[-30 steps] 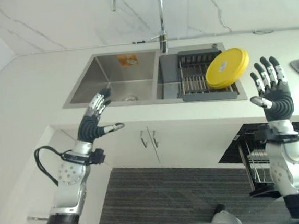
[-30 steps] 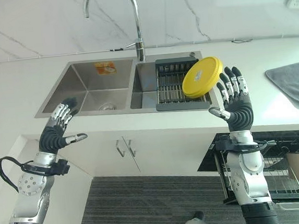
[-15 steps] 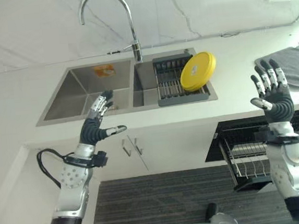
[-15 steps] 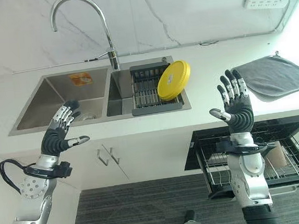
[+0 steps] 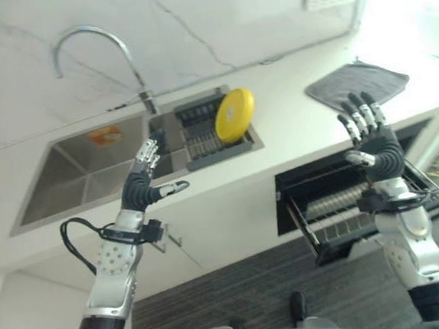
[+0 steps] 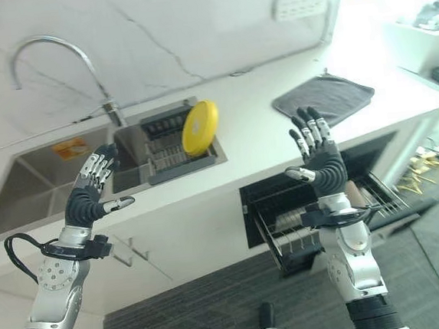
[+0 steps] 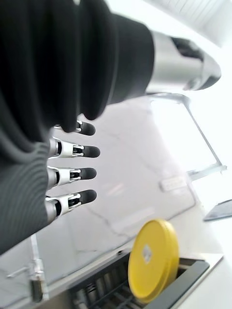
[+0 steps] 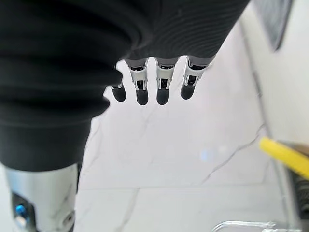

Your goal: Place the dishes in the dishwasher.

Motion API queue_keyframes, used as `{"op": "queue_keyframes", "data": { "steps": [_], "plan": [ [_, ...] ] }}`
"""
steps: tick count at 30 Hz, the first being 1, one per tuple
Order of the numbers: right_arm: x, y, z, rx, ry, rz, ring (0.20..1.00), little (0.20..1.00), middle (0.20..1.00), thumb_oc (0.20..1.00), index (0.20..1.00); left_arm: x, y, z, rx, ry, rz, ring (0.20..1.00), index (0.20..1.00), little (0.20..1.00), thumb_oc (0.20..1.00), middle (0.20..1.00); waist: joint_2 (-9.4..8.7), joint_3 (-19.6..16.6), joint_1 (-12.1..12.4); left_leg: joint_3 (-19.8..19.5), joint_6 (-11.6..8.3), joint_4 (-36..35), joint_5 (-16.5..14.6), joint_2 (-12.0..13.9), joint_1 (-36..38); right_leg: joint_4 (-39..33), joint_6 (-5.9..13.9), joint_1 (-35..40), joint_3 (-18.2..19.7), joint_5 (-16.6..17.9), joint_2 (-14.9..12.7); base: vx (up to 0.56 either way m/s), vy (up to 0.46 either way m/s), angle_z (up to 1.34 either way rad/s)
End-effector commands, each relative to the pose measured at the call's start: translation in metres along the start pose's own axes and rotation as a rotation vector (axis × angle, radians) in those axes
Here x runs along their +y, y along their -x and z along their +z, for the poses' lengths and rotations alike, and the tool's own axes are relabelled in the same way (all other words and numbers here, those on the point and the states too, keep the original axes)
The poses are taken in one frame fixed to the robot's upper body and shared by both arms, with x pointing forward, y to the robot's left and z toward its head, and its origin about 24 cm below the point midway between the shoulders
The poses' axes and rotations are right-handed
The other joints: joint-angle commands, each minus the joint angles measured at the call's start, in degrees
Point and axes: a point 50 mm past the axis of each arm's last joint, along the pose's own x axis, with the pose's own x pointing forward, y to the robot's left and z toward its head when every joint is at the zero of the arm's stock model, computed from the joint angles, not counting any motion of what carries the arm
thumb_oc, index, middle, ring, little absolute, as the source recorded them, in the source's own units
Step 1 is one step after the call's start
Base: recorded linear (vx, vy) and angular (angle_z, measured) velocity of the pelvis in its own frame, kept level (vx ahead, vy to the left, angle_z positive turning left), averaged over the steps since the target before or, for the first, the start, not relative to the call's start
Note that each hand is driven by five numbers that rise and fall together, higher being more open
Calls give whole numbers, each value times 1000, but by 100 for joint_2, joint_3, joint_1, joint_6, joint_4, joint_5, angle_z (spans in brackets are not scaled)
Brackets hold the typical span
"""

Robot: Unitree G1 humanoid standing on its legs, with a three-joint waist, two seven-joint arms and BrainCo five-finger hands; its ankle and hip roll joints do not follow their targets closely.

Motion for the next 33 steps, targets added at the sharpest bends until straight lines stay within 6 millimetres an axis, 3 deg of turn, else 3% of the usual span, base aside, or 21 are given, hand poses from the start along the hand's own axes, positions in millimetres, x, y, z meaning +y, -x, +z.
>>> {"op": "queue_keyframes", "data": {
  "steps": [1, 6, 15, 28, 33],
  "plan": [
    [5, -15, 28, -151, 19, 47, 1000, 1000, 1000, 1000, 1000, 6, -8, 17, -104, -54, 25, 1000, 1000, 1000, 1000, 1000, -78, 51, -137, 354, -281, -186, 641, 151, 42, -3016, 416, 1644, -383, 1018, -318, 127, 157, -16],
    [3, -9, 28, -141, -1, 50, 1000, 1000, 1000, 1000, 1000, 8, -6, 17, -98, -87, 11, 1000, 1000, 1000, 1000, 1000, 6, -9, -114, 260, -193, -473, 481, -14, 428, -2737, 500, 1560, -591, 904, -469, 121, 94, -23],
    [8, -11, 22, -131, -11, 35, 1000, 1000, 1000, 1000, 1000, 8, -7, 14, -79, -102, -19, 1000, 1000, 1000, 1000, 1000, 39, -110, 6, 188, -62, -654, 334, -263, 673, -2636, 529, 1592, -670, 835, -502, 80, 18, 2],
    [9, -8, 18, -108, -8, 22, 1000, 1000, 1000, 1000, 1000, 11, 0, 13, -53, -91, -33, 1000, 1000, 1000, 1000, 1000, 63, -112, 38, 379, -62, -604, 299, -250, 721, -2531, 529, 1631, -898, 781, -553, 43, -28, -1],
    [22, -15, 16, -130, -42, 72, 1000, 1000, 1000, 1000, 1000, 16, 3, 14, -60, -116, 11, 1000, 1000, 1000, 1000, 1000, 98, 63, 202, 803, -74, -437, 279, -24, 778, -1993, 593, 1458, -1419, 657, -787, -63, -124, -39]
  ]
}}
